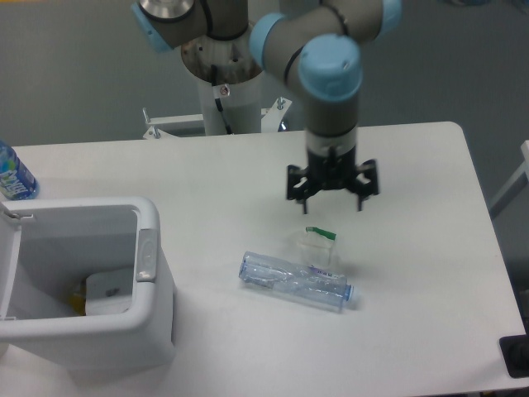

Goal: Place the trash in the trash can
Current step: 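Lower the open gripper over the clear plastic bag with green strip, then close the gripper on the plastic bag and lift it, then carry the bag over the white bin and open the gripper, then move the gripper back and lower it onto the water bottle's cap end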

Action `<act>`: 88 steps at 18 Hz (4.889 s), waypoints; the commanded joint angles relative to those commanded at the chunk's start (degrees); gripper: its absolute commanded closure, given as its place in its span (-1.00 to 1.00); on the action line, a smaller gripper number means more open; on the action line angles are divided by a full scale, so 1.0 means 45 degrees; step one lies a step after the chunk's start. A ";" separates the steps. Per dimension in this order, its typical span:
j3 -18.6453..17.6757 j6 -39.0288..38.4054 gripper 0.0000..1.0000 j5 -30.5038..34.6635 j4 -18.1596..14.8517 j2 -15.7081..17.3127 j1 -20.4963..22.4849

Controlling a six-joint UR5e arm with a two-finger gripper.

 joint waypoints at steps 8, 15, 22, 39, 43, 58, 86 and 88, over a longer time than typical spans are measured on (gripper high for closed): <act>-0.0371 0.0137 -1.00 0.0684 0.0841 -0.1505 -0.0568; -0.0118 0.0156 -0.52 0.1173 0.1251 -0.2053 -0.0549; -0.0098 0.0195 0.96 0.1445 0.1212 -0.1936 -0.0412; 0.2710 -0.1374 1.00 -0.4604 -0.0097 0.1365 0.0643; 0.3982 -0.5092 1.00 -0.5778 -0.0058 0.1385 0.0117; 0.4141 -0.6798 0.38 -0.5936 0.0977 0.1678 -0.4474; 0.2089 -0.9921 -1.00 -0.2265 0.1056 -0.1054 0.0388; 0.2148 -1.0232 -1.00 -0.2284 0.1055 -0.1542 0.0583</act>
